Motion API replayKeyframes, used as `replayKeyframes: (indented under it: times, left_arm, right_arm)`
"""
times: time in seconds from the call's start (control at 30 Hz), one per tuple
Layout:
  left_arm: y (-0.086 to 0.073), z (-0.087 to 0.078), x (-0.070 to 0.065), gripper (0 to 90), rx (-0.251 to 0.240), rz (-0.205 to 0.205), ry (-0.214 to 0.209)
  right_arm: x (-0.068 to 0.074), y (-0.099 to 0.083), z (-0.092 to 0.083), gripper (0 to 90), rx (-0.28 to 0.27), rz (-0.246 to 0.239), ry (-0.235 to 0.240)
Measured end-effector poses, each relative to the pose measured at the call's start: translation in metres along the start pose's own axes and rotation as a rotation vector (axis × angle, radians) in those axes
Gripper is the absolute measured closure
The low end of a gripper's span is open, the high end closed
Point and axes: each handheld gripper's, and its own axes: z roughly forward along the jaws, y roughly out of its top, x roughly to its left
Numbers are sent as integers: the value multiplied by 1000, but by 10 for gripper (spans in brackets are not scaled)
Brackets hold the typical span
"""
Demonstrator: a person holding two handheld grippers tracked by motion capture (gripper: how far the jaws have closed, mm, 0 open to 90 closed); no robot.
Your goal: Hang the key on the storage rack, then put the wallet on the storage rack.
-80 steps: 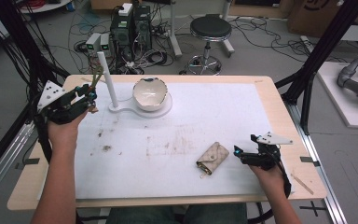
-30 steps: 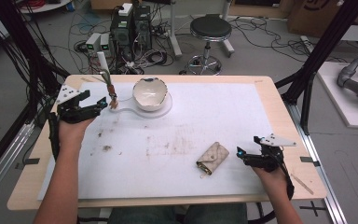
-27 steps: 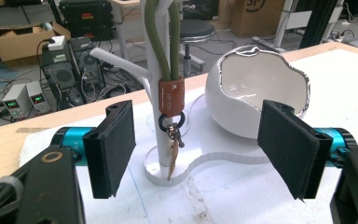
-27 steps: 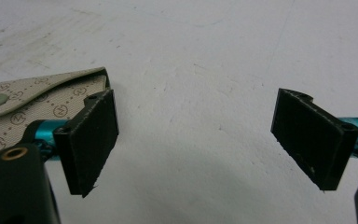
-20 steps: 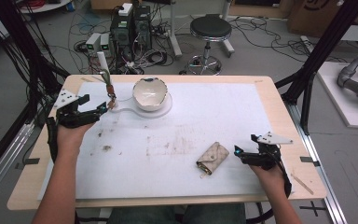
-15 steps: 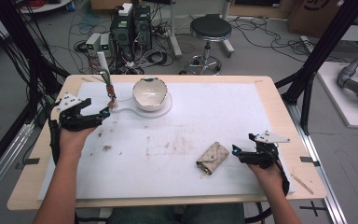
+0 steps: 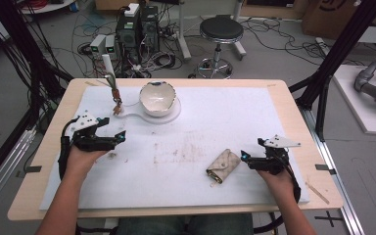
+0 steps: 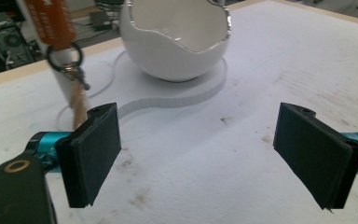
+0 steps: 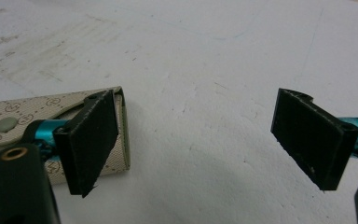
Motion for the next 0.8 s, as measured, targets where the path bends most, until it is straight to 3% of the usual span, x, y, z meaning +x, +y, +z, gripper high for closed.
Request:
replayKeyframes:
  times: [0.13, 0.23, 0.3, 0.4, 0.57, 0.8]
  left_arm:
    - [-3, 4, -6, 149, -39, -16, -39]
    - [-5, 8, -7, 147, -46, -23, -79]
    - [-6, 12, -7, 147, -39, -39, -129]
    - [-6, 14, -9, 147, -47, -39, -148]
    - [-8, 16, -8, 147, -38, -71, -147]
    - [-9, 17, -9, 147, -10, -71, -138]
  right_arm:
    - [-1, 0, 1, 150, 4, -4, 1]
    - [-1, -1, 2, 150, 5, -4, 4]
    - [-2, -1, 2, 150, 6, -5, 2]
    - [-2, -2, 2, 150, 10, -4, 3]
    - [-2, -1, 2, 150, 8, -5, -2]
    - [-3, -1, 1, 150, 6, -4, -11]
